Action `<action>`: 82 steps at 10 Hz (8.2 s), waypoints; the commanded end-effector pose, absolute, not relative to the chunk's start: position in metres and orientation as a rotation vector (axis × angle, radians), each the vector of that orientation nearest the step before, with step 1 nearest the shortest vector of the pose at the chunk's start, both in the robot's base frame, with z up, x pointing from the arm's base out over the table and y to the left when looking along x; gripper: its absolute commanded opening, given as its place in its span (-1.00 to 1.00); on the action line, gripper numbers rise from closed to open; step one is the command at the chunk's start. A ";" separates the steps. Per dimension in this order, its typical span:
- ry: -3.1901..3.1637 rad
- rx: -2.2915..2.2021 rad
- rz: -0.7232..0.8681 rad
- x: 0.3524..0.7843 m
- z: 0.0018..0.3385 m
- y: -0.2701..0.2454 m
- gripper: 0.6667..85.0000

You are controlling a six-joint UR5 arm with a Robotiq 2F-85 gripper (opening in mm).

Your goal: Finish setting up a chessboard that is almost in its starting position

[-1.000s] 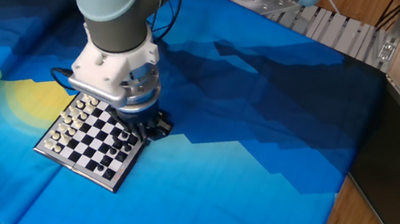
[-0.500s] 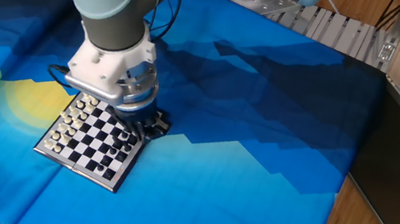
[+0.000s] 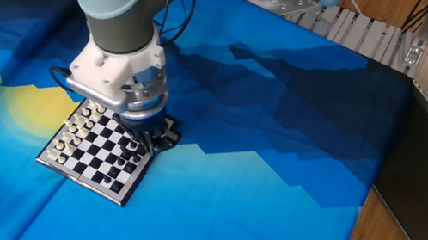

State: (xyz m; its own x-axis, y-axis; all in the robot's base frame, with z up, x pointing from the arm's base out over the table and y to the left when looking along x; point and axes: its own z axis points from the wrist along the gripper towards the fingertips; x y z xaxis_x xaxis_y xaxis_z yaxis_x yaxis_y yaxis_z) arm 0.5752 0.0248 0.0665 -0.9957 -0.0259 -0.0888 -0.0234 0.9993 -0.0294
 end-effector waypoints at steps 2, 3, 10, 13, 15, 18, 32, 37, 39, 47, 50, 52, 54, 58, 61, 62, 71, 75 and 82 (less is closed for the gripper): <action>3.060 -0.078 -0.027 0.596 0.058 0.010 -0.99; 3.060 -0.079 -0.034 0.601 0.055 0.007 -0.99; 3.054 -0.082 -0.051 0.612 0.052 0.007 -0.99; 3.051 -0.042 -0.040 0.607 0.055 0.016 -0.99; 3.038 0.006 -0.024 0.611 0.056 0.018 -0.99; 3.017 0.038 -0.008 0.616 0.056 0.020 -0.99; 3.017 0.028 -0.024 0.630 0.048 0.017 -0.99; 3.032 -0.039 -0.035 0.626 0.047 0.016 -0.99; 3.036 -0.063 -0.037 0.625 0.047 0.016 -0.99; 3.029 -0.118 -0.035 0.627 0.047 0.017 -0.99; 3.030 -0.053 -0.034 0.627 0.047 0.016 -0.99; 3.000 -0.002 -0.051 0.634 0.048 0.013 -0.99; 2.974 0.030 -0.037 0.641 0.049 0.015 -0.99; 2.971 0.003 -0.034 0.644 0.049 0.014 -0.99; 2.982 -0.011 -0.036 0.651 0.045 0.009 -0.99; 2.986 -0.022 -0.032 0.651 0.046 0.005 -0.99; 3.001 -0.046 -0.029 0.639 0.037 -0.011 -0.99; 3.004 -0.056 -0.032 0.637 0.037 -0.012 -0.99; 3.014 -0.076 -0.026 0.631 0.032 -0.015 -0.99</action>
